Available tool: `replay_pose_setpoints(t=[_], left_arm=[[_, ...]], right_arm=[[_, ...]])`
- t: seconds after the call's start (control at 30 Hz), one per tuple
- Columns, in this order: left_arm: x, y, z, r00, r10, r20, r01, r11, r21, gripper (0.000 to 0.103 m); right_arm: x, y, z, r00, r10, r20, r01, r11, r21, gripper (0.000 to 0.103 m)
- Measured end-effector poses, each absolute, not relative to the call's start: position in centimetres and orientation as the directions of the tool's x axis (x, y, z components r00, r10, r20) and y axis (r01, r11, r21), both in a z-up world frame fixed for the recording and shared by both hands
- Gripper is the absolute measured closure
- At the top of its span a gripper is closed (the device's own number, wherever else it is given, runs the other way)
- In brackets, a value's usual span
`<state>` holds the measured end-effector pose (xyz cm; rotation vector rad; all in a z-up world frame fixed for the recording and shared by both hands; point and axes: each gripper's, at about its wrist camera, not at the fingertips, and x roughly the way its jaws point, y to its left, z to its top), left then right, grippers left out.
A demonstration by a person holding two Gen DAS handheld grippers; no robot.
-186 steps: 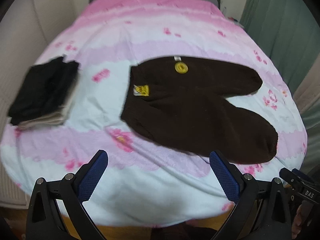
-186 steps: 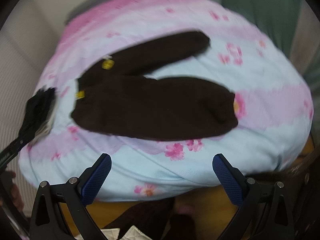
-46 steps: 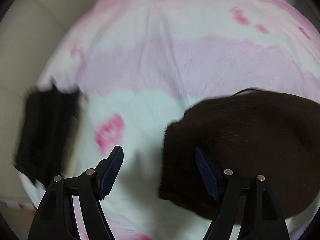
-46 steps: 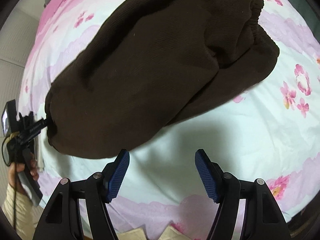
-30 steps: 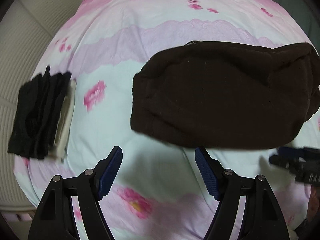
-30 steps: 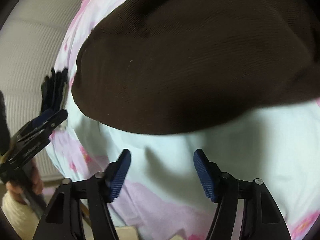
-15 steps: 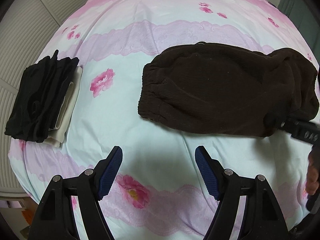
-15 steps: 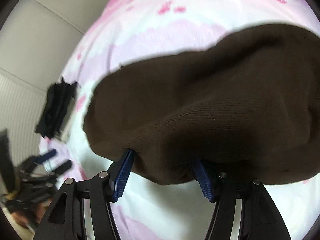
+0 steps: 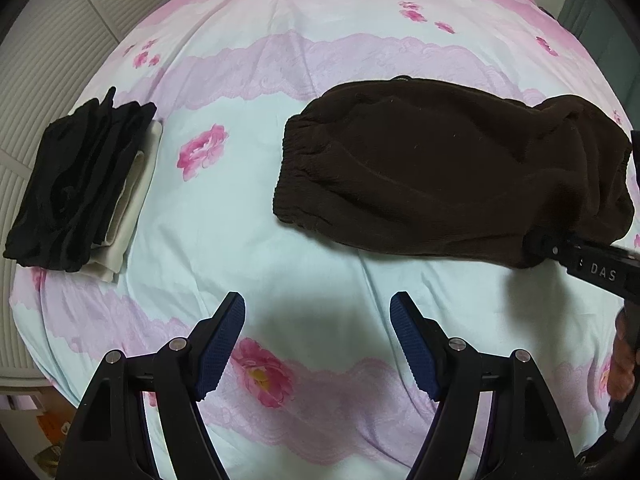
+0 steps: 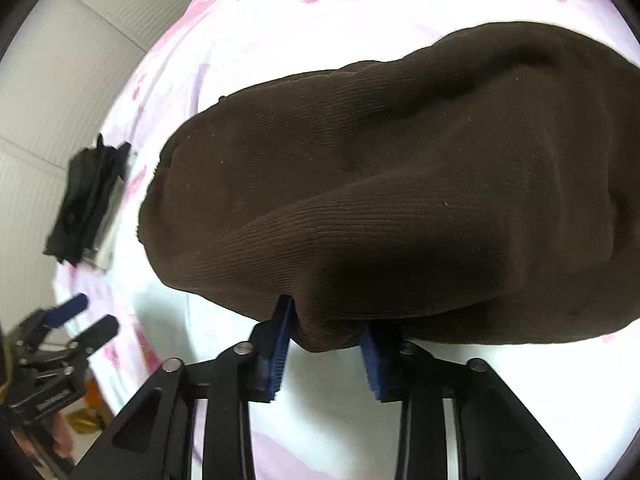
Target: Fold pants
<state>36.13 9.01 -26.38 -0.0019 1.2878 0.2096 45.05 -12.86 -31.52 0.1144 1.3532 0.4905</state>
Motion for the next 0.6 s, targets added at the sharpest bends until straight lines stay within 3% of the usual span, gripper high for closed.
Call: replay_pose_setpoints(t=[0.23, 0.37, 0.43, 0.6], left_arm=[[36.0, 9.0, -26.1, 0.262, 0.149, -0.953, -0.167, 0.980, 0.107, 0.028], [36.2, 8.2, -26.1, 0.258, 0.161, -0.953, -0.146, 0.981, 0.126, 0.028], [36.3, 7.6, -25.8, 0.269, 0.156, -0.951, -0.138, 0.983, 0.122, 0.028], [37.3, 5.5, -24.8, 0.305, 0.110, -0.946, -0.097, 0.992, 0.084, 0.028]], right_arm=[[41.8, -14.5, -29.4, 0.117, 0.442, -0.889, -0.115, 0.895, 0.430, 0.084], [41.3, -15.0, -31.4, 0.081, 0.422, -0.903, -0.101, 0.905, 0.414, 0.081], [41.3, -15.9, -31.7, 0.057, 0.430, -0.901, -0.075, 0.902, 0.426, 0.066], [40.5, -19.8, -28.6, 0.155, 0.419, -0.895, -0.077, 0.908, 0.412, 0.047]])
